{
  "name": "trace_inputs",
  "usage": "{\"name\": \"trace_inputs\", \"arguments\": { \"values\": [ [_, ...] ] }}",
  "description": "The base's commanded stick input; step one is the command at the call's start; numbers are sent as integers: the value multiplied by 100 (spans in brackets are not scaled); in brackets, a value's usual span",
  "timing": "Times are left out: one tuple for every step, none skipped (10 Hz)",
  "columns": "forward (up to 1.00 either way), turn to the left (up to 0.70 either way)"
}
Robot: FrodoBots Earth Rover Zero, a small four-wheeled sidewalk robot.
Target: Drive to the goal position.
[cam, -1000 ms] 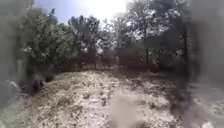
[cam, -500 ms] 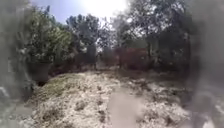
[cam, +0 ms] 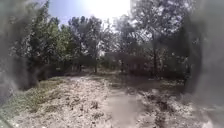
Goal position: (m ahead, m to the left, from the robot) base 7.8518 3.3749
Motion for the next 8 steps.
{"name": "trace_inputs", "arguments": {
  "values": [
    [0,0],
    [0,0],
    [0,0],
    [0,0],
    [34,0],
    [70,0],
    [70,0],
    [70,0]
  ]
}}
